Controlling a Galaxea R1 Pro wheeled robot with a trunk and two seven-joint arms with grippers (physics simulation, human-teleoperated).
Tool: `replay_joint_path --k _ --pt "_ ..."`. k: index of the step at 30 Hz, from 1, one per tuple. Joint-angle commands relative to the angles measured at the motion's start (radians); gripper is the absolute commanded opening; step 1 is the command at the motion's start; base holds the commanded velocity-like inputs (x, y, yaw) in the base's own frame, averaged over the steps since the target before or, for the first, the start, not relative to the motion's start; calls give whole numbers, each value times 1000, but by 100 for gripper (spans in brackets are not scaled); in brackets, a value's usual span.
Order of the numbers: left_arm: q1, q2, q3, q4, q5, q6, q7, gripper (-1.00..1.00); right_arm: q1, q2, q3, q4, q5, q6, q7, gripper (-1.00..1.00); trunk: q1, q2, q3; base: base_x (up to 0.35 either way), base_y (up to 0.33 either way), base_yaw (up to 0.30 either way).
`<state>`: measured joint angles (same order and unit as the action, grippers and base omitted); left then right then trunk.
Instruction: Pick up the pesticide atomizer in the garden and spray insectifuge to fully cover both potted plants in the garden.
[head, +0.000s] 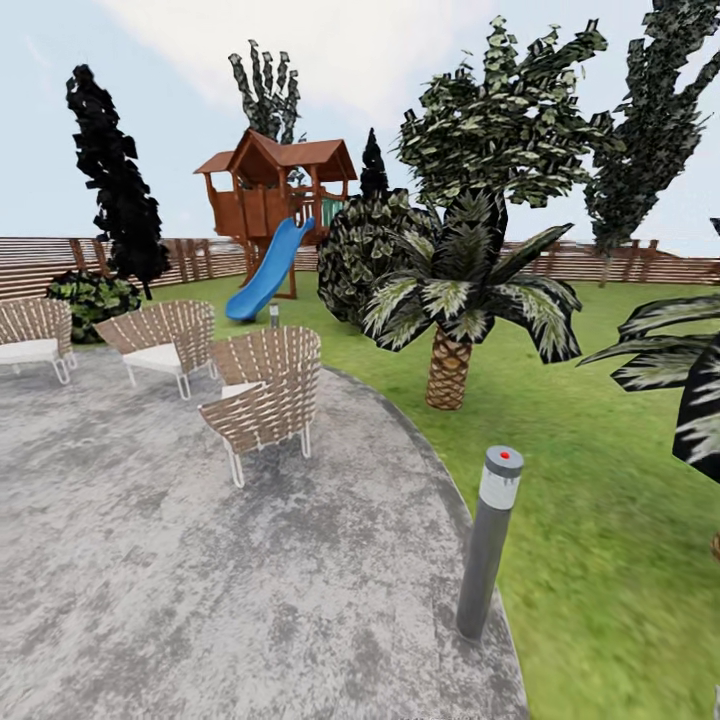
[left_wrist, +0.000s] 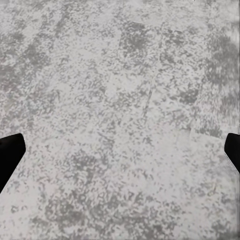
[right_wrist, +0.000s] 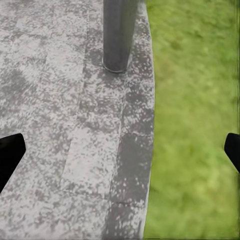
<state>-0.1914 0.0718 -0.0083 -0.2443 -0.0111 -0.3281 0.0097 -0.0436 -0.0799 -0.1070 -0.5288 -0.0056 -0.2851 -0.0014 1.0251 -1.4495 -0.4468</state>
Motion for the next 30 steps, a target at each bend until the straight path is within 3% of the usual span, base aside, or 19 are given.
replay_joint_path --k 1,30 --pt "0 0 -1 0 -1 -3 1 100 -1 0 -1 1 -1 -3 0 100 0 -1 -1 0 0 -300" --pt "0 1 6 -1 3 -3 -2 100 -1 0 -1 2 -4 -3 3 100 0 -1 -1 0 0 -300"
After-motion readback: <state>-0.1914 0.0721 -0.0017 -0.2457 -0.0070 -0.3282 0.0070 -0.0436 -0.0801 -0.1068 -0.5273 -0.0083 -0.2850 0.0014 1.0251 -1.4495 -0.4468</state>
